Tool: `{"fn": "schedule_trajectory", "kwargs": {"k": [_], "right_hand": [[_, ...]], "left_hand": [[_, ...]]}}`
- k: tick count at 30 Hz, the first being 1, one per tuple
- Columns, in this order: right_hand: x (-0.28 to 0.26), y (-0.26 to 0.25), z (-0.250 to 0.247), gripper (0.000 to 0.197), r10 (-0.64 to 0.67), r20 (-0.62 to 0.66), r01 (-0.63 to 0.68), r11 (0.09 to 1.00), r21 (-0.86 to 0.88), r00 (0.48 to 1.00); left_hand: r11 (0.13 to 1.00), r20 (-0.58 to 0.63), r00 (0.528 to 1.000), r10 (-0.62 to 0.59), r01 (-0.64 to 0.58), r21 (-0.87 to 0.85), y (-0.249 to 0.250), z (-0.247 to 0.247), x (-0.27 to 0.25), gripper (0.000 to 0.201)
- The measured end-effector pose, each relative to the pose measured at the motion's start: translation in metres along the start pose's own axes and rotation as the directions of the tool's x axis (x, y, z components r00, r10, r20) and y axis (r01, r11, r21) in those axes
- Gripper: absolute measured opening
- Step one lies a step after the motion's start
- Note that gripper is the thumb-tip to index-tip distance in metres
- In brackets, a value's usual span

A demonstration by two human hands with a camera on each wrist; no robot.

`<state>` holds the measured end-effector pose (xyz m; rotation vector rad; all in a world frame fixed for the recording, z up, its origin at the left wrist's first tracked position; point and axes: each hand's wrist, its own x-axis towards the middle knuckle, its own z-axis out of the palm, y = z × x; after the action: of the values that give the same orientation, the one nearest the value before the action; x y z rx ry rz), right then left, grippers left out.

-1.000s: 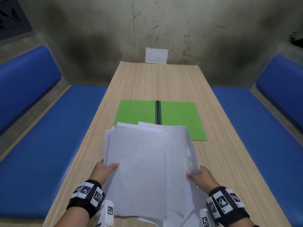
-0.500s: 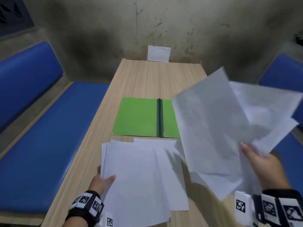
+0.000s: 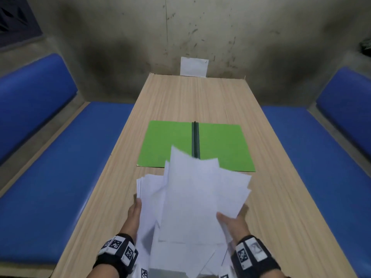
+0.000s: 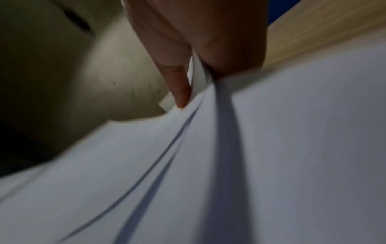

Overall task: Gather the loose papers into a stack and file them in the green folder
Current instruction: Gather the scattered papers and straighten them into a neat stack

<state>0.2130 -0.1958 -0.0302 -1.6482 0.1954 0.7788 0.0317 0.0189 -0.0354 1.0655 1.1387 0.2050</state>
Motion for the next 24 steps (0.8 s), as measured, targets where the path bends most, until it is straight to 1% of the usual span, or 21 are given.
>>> {"fn": "schedule_trajectory", "kwargs": {"k": [1, 2, 3, 4, 5, 6, 7, 8, 9, 10, 11, 12, 13, 14, 16, 17, 19, 21, 22, 23, 24], "right_hand": [[0.002, 0.008, 0.003, 0.026, 0.020, 0.018, -0.019, 0.998, -0.068, 1.000], [0.002, 0.012, 0.003, 0.031, 0.040, 0.051, -0.030, 0.984, -0.177, 0.998], [0.002, 0.013, 0.003, 0.031, 0.037, 0.075, -0.012, 0.948, -0.317, 0.997], [0.000, 0.009, 0.002, 0.029, 0.037, 0.096, 0.012, 0.883, -0.469, 0.995], [0.000, 0.006, 0.000, 0.028, 0.017, 0.114, 0.054, 0.807, -0.588, 0.993], [0.002, 0.002, -0.003, 0.031, 0.005, 0.116, 0.074, 0.743, -0.665, 0.993], [0.005, -0.001, -0.007, 0.035, -0.019, 0.111, 0.093, 0.688, -0.719, 0.994], [0.006, -0.005, -0.010, 0.039, -0.033, 0.087, 0.088, 0.639, -0.764, 0.996], [0.008, -0.007, -0.014, 0.045, -0.069, 0.057, 0.087, 0.586, -0.806, 0.996], [0.010, -0.008, -0.017, 0.056, -0.077, 0.025, 0.064, 0.558, -0.828, 0.997], [0.013, -0.007, -0.020, 0.068, -0.097, 0.006, 0.058, 0.551, -0.832, 0.995], [0.016, -0.008, -0.020, 0.079, -0.102, -0.001, 0.061, 0.594, -0.802, 0.995], [0.019, -0.008, -0.019, 0.087, -0.115, 0.007, 0.081, 0.661, -0.746, 0.993], [0.022, -0.007, -0.019, 0.089, -0.107, 0.029, 0.099, 0.750, -0.653, 0.994], [0.025, -0.008, -0.015, 0.086, -0.054, 0.050, 0.072, 0.862, -0.502, 0.997], [0.025, -0.008, -0.014, 0.085, -0.035, 0.042, 0.050, 0.892, -0.449, 0.999], [0.025, -0.005, -0.011, 0.092, -0.031, 0.016, 0.035, 0.937, -0.347, 0.999], [0.025, -0.001, -0.007, 0.108, -0.020, 0.013, 0.023, 0.951, -0.309, 1.000], [0.027, 0.003, -0.006, 0.116, 0.004, 0.056, 0.012, 0.962, -0.273, 0.998], [0.027, 0.006, -0.005, 0.119, 0.038, 0.121, -0.011, 0.976, -0.216, 0.992], [0.023, 0.005, -0.004, 0.114, 0.081, 0.180, -0.055, 0.988, -0.143, 0.980]], "left_hand": [[0.998, 0.031, 0.998, -0.047, 0.048, -0.044, -0.001, -0.001, 0.002, 0.091], [0.995, 0.052, 0.997, -0.054, 0.058, -0.079, 0.001, -0.001, -0.001, 0.100], [0.995, 0.077, 0.996, -0.054, 0.061, -0.078, 0.005, 0.001, -0.005, 0.108], [0.998, 0.115, 0.993, -0.025, 0.032, -0.061, 0.009, 0.003, -0.010, 0.114], [0.999, 0.155, 0.987, -0.042, 0.045, -0.018, 0.013, 0.005, -0.013, 0.122], [0.999, 0.191, 0.981, -0.030, 0.028, 0.017, 0.015, 0.007, -0.015, 0.128], [0.997, 0.193, 0.980, -0.051, 0.040, 0.062, 0.014, 0.004, -0.014, 0.128], [0.997, 0.184, 0.982, -0.030, 0.017, 0.069, 0.012, 0.002, -0.010, 0.120], [0.997, 0.156, 0.987, -0.033, 0.021, 0.079, 0.011, 0.001, -0.007, 0.106], [0.996, 0.141, 0.990, -0.009, -0.003, 0.085, 0.010, -0.002, -0.004, 0.096], [0.994, 0.138, 0.990, 0.005, -0.020, 0.106, 0.009, -0.002, -0.003, 0.092], [0.989, 0.139, 0.990, 0.039, -0.058, 0.135, 0.007, -0.003, -0.001, 0.092], [0.984, 0.146, 0.988, 0.045, -0.069, 0.164, 0.005, -0.001, 0.000, 0.095], [0.980, 0.158, 0.985, 0.064, -0.092, 0.175, 0.003, 0.001, 0.001, 0.097], [0.973, 0.152, 0.987, 0.050, -0.083, 0.216, -0.001, 0.006, 0.001, 0.096], [0.969, 0.131, 0.991, 0.022, -0.053, 0.243, -0.002, 0.009, 0.001, 0.101], [0.968, 0.127, 0.992, -0.016, -0.016, 0.250, -0.005, 0.014, 0.001, 0.115], [0.974, 0.127, 0.991, -0.038, 0.008, 0.227, -0.008, 0.017, 0.003, 0.105], [0.975, 0.141, 0.989, -0.034, 0.002, 0.224, -0.011, 0.018, 0.006, 0.097], [0.969, 0.146, 0.989, -0.032, -0.005, 0.246, -0.012, 0.020, 0.004, 0.088], [0.961, 0.146, 0.989, 0.002, -0.042, 0.275, -0.013, 0.021, 0.003, 0.079]]}}
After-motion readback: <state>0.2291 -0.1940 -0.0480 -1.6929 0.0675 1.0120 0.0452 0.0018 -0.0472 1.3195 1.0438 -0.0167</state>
